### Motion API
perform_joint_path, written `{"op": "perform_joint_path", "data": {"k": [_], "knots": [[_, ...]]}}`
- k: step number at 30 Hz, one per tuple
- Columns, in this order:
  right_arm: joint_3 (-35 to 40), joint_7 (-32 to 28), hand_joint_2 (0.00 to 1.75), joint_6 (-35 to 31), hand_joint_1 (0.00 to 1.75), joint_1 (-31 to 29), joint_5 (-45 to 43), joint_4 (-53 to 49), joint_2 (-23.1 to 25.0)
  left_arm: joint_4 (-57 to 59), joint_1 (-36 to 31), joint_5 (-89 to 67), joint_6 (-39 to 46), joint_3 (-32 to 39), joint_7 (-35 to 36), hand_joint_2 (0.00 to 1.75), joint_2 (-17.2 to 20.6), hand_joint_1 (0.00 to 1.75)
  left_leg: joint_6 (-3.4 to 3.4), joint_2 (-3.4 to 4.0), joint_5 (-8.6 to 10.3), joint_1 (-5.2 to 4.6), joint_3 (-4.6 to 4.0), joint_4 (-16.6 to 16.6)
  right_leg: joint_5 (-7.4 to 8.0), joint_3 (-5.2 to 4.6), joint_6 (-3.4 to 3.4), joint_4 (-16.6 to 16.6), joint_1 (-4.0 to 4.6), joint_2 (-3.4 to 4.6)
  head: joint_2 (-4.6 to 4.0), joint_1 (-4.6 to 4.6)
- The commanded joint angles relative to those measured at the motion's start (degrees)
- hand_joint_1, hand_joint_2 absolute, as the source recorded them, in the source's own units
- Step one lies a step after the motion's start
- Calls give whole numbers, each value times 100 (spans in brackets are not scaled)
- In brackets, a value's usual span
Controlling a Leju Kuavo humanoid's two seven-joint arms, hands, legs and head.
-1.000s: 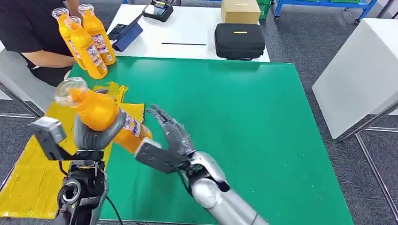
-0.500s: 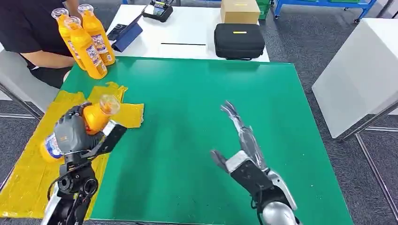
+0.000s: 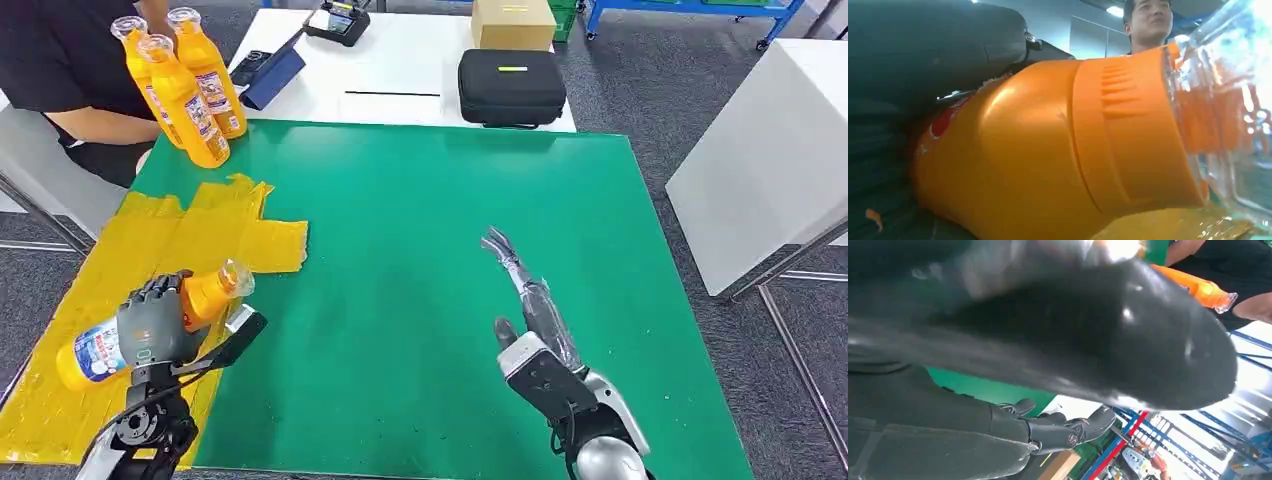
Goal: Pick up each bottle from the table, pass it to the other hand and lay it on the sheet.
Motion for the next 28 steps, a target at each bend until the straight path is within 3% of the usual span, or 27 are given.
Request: {"op": "perform_joint_path", "data": {"k": [1,2,7,19,28], "knots": [[282,13,0,45,0,-402,-96,539,-23,651,-23,57,-344,-172,-444,175,183,150,-6,15,-11,-3,37,-9,-5,27,-7,-4,-4,25,0,0],[284,19,0,49,0,-414,-109,555,-21,743,-34,62,-366,-204,-427,0,198,0,-7,9,-16,-7,52,-10,-12,39,-9,-1,-8,26,0,0],[273,10,0,30,0,-345,-106,550,19,724,20,390,-203,-346,-782,0,195,0,-5,-4,-10,-2,36,-9,-9,28,-6,-5,-3,12,0,0],[284,25,0,60,0,-391,-98,599,27,604,42,457,-135,-385,-840,0,190,0,-6,-8,-10,-2,32,-5,-10,25,-7,1,-3,9,0,0],[377,20,0,89,0,-503,-136,740,2,72,196,1711,-244,-398,-1766,0,129,0,-4,-5,-12,-2,32,-4,-10,25,-5,0,-3,13,0,0]]}}
